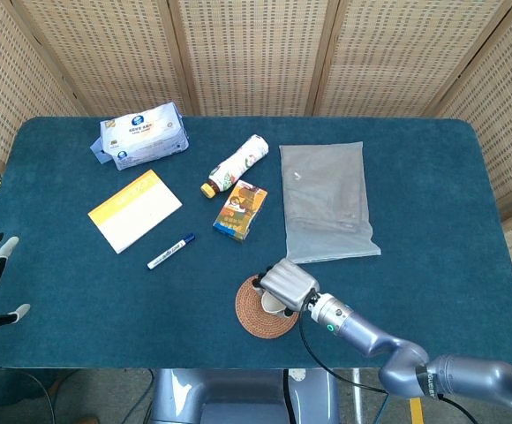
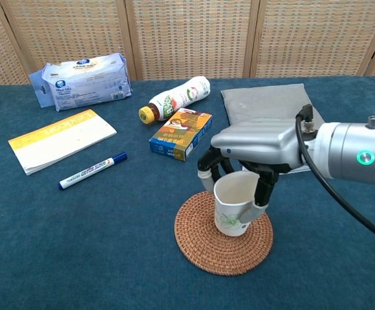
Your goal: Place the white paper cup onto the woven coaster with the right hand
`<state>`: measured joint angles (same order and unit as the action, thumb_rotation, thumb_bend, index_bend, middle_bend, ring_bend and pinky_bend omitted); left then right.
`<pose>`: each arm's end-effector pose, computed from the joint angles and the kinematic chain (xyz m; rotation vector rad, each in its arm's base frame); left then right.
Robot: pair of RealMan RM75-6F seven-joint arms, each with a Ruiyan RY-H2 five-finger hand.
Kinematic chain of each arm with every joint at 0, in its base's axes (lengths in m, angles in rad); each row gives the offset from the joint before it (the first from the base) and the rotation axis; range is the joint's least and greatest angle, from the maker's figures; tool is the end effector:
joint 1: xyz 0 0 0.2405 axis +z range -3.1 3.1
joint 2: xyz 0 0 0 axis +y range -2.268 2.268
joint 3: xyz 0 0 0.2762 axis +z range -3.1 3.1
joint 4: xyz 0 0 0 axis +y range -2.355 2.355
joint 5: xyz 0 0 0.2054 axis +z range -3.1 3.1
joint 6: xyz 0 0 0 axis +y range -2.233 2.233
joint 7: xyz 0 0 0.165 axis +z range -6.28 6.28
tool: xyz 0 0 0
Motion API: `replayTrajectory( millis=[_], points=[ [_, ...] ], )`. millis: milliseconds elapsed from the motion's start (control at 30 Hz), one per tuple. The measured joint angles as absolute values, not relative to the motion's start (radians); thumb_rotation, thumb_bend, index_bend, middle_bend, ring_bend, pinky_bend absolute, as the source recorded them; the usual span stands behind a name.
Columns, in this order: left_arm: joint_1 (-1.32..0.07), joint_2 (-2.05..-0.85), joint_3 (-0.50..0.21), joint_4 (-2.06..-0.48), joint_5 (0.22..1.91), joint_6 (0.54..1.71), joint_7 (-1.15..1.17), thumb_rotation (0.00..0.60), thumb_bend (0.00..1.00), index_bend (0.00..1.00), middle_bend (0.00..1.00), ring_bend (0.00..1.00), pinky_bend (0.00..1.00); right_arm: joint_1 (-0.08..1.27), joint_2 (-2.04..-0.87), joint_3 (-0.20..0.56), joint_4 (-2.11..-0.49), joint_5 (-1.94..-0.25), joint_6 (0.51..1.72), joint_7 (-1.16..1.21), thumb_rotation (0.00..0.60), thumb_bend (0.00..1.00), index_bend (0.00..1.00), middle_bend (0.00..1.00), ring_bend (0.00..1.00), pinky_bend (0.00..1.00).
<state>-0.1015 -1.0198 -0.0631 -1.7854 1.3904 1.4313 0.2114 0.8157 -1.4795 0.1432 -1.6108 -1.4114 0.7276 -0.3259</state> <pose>-0.3134 0.2077 0.1883 -1.3909 -0.8712 -0.7412 -0.0985 -0.3297 -0.0429 2.3591 -0.6885 0.9197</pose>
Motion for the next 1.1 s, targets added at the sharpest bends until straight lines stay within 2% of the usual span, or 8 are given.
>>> replayTrajectory(
  millis=[267,300,400,433,500,833,1100],
  points=[
    [-0.101,-1.018,-0.06,-1.786,1.393,1.436,0.207,0.6,0.0,0.0,0.0,0.0,0.0,0.823,-1.503,0.13,-1.622,-1.382,0.757,-0.364,0.6,0.09,0.43,0.46,0.45,0.61],
    [-0.1,-1.019,-0.059,-1.786,1.394,1.436,0.207,0.6,0.0,0.0,0.0,0.0,0.0,0.823,-1.508,0.129,-1.624,-1.38,0.765,-0.365,0.6,0.08,0.36,0.41,0.39,0.55],
    [-0.1,-1.019,-0.059,-1.787,1.394,1.437,0.209,0.6,0.0,0.0,0.0,0.0,0.0,0.829,-1.503,0.123,-1.631,-1.37,0.756,-0.374,0.6,0.01,0.09,0.12,0.1,0.26],
    [-0.1,-1.019,-0.059,-1.786,1.393,1.437,0.209,0.6,0.0,0.0,0.0,0.0,0.0,0.831,-1.498,0.122,-1.637,-1.362,0.749,-0.378,0.6,0.0,0.04,0.06,0.04,0.2],
    [-0.101,-1.019,-0.059,-1.786,1.392,1.436,0.209,0.6,0.0,0.0,0.0,0.0,0.0,0.834,-1.489,0.12,-1.653,-1.343,0.743,-0.388,0.6,0.0,0.0,0.01,0.0,0.14],
    [-0.102,-1.018,-0.057,-1.787,1.393,1.437,0.206,0.6,0.0,0.0,0.0,0.0,0.0,0.818,-1.429,0.118,-1.748,-1.324,0.813,-0.418,0.6,0.0,0.0,0.0,0.0,0.1],
    [-0.095,-1.013,-0.054,-1.788,1.404,1.451,0.19,0.6,0.0,0.0,0.0,0.0,0.0,0.759,-1.262,0.09,-1.83,-1.401,0.915,-0.417,0.6,0.0,0.0,0.0,0.0,0.01]
  ],
)
